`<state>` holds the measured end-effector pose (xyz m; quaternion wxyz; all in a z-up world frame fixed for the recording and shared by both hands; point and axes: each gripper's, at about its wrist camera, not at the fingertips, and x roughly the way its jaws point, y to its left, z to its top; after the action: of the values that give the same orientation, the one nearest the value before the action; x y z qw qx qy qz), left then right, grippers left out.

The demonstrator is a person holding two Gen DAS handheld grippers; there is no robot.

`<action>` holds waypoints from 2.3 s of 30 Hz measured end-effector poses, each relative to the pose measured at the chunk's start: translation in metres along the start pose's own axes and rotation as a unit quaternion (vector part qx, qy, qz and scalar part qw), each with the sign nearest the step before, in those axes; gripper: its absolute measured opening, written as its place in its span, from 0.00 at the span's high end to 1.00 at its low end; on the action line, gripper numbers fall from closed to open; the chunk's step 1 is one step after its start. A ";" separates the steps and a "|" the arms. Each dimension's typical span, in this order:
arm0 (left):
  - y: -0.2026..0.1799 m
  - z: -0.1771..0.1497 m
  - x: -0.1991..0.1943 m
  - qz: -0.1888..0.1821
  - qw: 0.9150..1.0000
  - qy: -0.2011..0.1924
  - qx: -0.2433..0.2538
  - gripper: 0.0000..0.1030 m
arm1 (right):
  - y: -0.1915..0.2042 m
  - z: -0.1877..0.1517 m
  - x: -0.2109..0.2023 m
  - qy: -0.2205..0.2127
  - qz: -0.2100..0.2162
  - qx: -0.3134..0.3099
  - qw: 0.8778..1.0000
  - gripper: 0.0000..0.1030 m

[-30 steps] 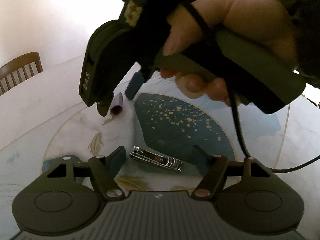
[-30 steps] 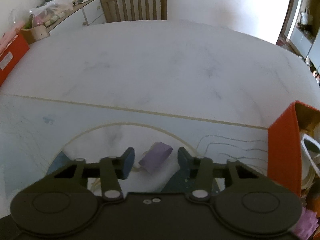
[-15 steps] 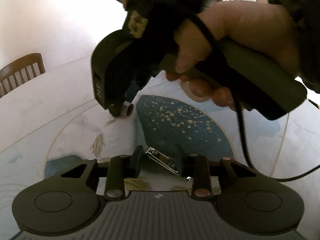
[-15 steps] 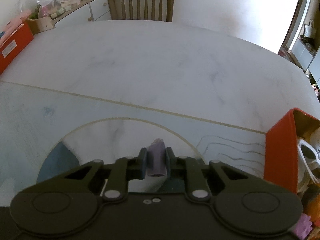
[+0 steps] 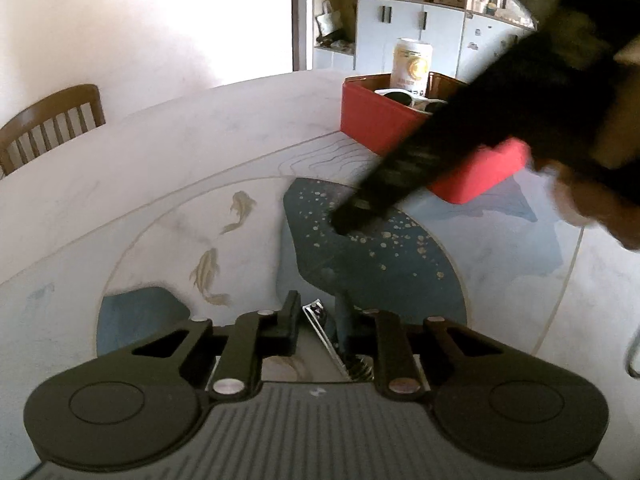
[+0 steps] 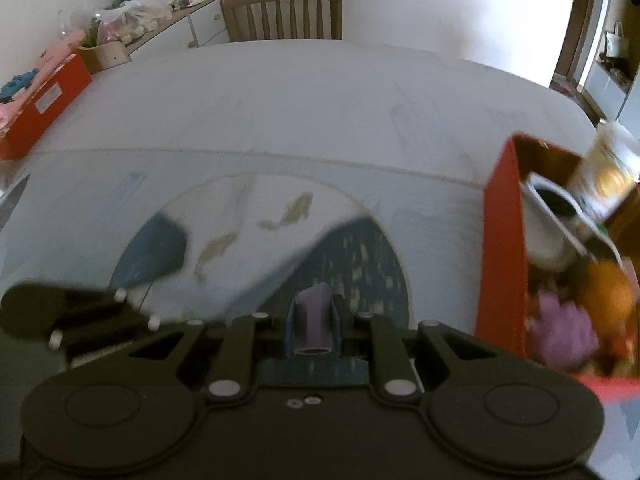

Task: Organize rigid objects
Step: 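Carry the nail clipper with the left tool while the right tool carries the purple cylinder to the box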

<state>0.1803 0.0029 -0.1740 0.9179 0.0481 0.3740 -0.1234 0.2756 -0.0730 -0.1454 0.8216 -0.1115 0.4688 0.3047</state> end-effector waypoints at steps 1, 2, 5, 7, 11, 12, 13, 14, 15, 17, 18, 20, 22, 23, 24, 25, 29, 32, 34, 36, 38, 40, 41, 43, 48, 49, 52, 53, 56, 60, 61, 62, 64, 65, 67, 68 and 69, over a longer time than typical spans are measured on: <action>0.000 0.000 -0.001 0.000 1.000 0.002 -0.004 0.83 | 0.000 -0.006 -0.005 0.000 -0.001 0.000 1.000 0.83; 0.000 0.000 -0.001 0.002 1.000 0.005 -0.008 0.83 | -0.001 -0.011 -0.009 0.000 0.001 0.000 1.000 0.83; -0.001 0.001 -0.003 0.010 1.000 0.015 -0.024 0.83 | 0.001 -0.025 -0.023 -0.006 0.000 -0.004 1.000 0.83; -0.003 0.001 -0.003 0.015 0.999 0.021 -0.035 0.83 | -0.001 -0.030 -0.028 -0.007 0.005 -0.001 1.000 0.83; -0.009 0.001 -0.005 0.033 0.998 0.029 -0.044 0.83 | -0.009 -0.042 -0.039 -0.014 0.009 0.003 1.000 0.83; -0.011 0.002 -0.004 0.040 0.998 0.032 -0.047 0.83 | -0.011 -0.044 -0.041 -0.016 0.010 0.006 1.000 0.83; -0.013 0.002 -0.004 0.047 0.997 0.034 -0.052 0.83 | -0.014 -0.046 -0.043 -0.018 0.012 0.007 1.000 0.83; -0.015 0.003 -0.003 0.053 0.996 0.037 -0.057 0.83 | -0.016 -0.047 -0.044 -0.019 0.014 0.007 1.000 0.83; -0.016 0.002 -0.002 0.059 0.996 0.038 -0.060 0.83 | -0.018 -0.049 -0.046 -0.021 0.014 0.007 1.000 0.83; -0.020 0.003 -0.001 0.072 0.994 0.040 -0.067 0.83 | -0.024 -0.052 -0.050 -0.025 0.017 0.008 1.000 0.83; -0.022 0.004 0.000 0.077 0.994 0.040 -0.071 0.83 | -0.027 -0.053 -0.053 -0.027 0.019 0.008 0.999 0.83; -0.024 0.005 0.001 0.085 0.993 0.040 -0.076 0.88 | -0.033 -0.055 -0.058 -0.033 0.023 0.008 0.999 0.83; -0.028 0.006 0.001 0.094 0.991 0.041 -0.082 0.90 | -0.039 -0.057 -0.064 -0.038 0.028 0.006 0.999 0.83; -0.029 0.007 0.001 0.099 0.991 0.041 -0.083 0.90 | -0.042 -0.057 -0.067 -0.042 0.030 0.004 0.999 0.83; -0.030 0.007 0.001 0.102 0.990 0.040 -0.087 0.90 | -0.045 -0.057 -0.070 -0.046 0.031 0.002 0.998 0.83; -0.031 0.009 -0.001 0.105 0.989 0.038 -0.094 0.90 | -0.050 -0.058 -0.075 -0.051 0.032 0.001 0.998 0.83; -0.041 0.021 -0.009 0.110 0.988 0.022 -0.108 0.90 | -0.070 -0.057 -0.090 -0.071 0.034 0.001 0.997 0.83; -0.051 0.033 -0.016 0.114 0.987 0.001 -0.110 0.90 | -0.089 -0.057 -0.101 -0.085 0.033 0.003 0.996 0.83; -0.059 0.041 -0.021 0.121 0.987 -0.015 -0.108 0.90 | -0.101 -0.057 -0.106 -0.092 0.029 0.003 0.995 0.83; -0.067 0.049 -0.024 0.132 0.986 -0.032 -0.101 0.90 | -0.115 -0.057 -0.112 -0.100 0.026 0.003 0.995 0.83; -0.072 0.059 -0.025 0.140 0.984 -0.044 -0.103 0.90 | -0.128 -0.056 -0.117 -0.109 0.022 0.003 0.994 0.83; -0.077 0.071 -0.025 0.144 0.983 -0.054 -0.105 0.90 | -0.141 -0.055 -0.121 -0.116 0.017 0.001 0.993 0.83; -0.079 0.077 -0.026 0.144 0.982 -0.059 -0.107 0.90 | -0.148 -0.054 -0.123 -0.120 0.014 0.000 0.993 0.83; -0.082 0.091 -0.026 0.136 0.982 -0.066 -0.115 0.90 | -0.159 -0.052 -0.126 -0.125 0.011 0.000 0.992 0.83; -0.093 0.128 -0.024 0.109 0.983 -0.077 -0.125 0.90 | -0.182 -0.052 -0.127 -0.130 0.001 -0.001 0.991 0.83; -0.096 0.134 -0.023 0.105 0.983 -0.079 -0.124 0.90 | -0.186 -0.052 -0.126 -0.131 -0.001 -0.001 0.991 0.83; -0.108 0.151 -0.017 0.089 0.986 -0.083 -0.113 0.90 | -0.200 -0.053 -0.124 -0.131 -0.008 0.001 0.991 0.83; -0.112 0.157 -0.015 0.086 0.987 -0.083 -0.109 0.90 | -0.204 -0.053 -0.123 -0.132 -0.012 0.002 0.991 0.83; -0.124 0.171 -0.006 0.070 0.989 -0.079 -0.105 0.90 | -0.216 -0.051 -0.122 -0.135 -0.019 0.004 0.991 0.83; -0.133 0.184 0.009 0.035 0.991 -0.066 -0.113 0.90 | -0.230 -0.046 -0.116 -0.137 -0.024 0.008 0.990 0.83; -0.135 0.186 0.014 0.027 0.991 -0.061 -0.116 0.90 | -0.234 -0.044 -0.114 -0.136 -0.023 0.008 0.990 0.82; -0.138 0.189 0.019 0.016 0.991 -0.056 -0.119 0.90 | -0.237 -0.041 -0.111 -0.133 -0.020 0.007 0.991 0.82; -0.142 0.192 0.027 -0.006 0.992 -0.048 -0.119 0.90 | -0.244 -0.036 -0.105 -0.127 -0.010 0.009 0.992 0.82; -0.146 0.191 0.030 -0.012 0.992 -0.048 -0.113 0.90 | -0.248 -0.034 -0.102 -0.124 -0.004 0.012 0.992 0.82; -0.155 0.192 0.038 -0.020 0.994 -0.047 -0.099 0.90 | -0.254 -0.029 -0.096 -0.119 0.004 0.014 0.993 0.82; -0.158 0.193 0.042 -0.024 0.994 -0.043 -0.096 0.90 | -0.256 -0.027 -0.093 -0.117 0.002 0.013 0.993 0.82; -0.160 0.193 0.047 -0.026 0.994 -0.039 -0.094 0.90 | -0.257 -0.026 -0.090 -0.113 0.000 0.011 0.994 0.82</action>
<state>0.3005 -0.1953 -0.0684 0.9288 -0.0526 0.3488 -0.1137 0.3785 -0.3238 -0.1103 0.8707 -0.0675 0.3759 0.3099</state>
